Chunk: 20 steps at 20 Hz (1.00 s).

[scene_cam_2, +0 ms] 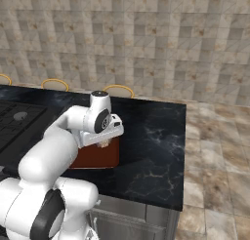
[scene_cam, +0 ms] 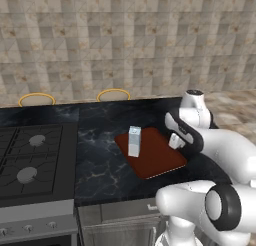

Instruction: Take out the milk from the fridge and place it on the tray on the counter. Then take the sugar cube near the tray and place it in the tray.

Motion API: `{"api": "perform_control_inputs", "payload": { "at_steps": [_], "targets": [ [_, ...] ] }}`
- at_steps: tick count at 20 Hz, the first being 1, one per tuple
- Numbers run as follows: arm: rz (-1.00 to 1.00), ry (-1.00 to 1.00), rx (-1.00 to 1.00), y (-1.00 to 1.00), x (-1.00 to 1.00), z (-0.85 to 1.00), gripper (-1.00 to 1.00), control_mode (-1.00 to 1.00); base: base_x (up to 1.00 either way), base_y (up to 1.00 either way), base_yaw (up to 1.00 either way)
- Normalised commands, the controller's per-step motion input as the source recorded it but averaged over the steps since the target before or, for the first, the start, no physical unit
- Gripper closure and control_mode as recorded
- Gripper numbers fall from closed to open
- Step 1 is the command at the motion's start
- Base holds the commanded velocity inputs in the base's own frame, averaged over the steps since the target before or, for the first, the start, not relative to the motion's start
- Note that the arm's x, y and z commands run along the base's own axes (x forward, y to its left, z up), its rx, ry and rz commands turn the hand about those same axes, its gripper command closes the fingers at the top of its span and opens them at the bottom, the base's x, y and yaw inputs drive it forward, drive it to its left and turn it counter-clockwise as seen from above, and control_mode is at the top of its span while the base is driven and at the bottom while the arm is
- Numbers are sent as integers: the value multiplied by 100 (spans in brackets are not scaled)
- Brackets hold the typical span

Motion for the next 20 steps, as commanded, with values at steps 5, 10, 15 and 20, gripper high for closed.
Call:
{"api": "perform_control_inputs", "payload": {
  "at_steps": [5, 10, 15, 20],
  "targets": [
    [3, 0, -3, 33, 2, -39, 100, -100, 0, 0, 0],
    [3, 0, 0, 9, 1, -40, 100, -100, 0, 0, 0],
    [7, 0, 0, 0, 9, -35, 100, -100, 0, 0, 0],
    [7, 0, 0, 0, 25, -31, 100, -100, 0, 0, 0]
  ]
}}
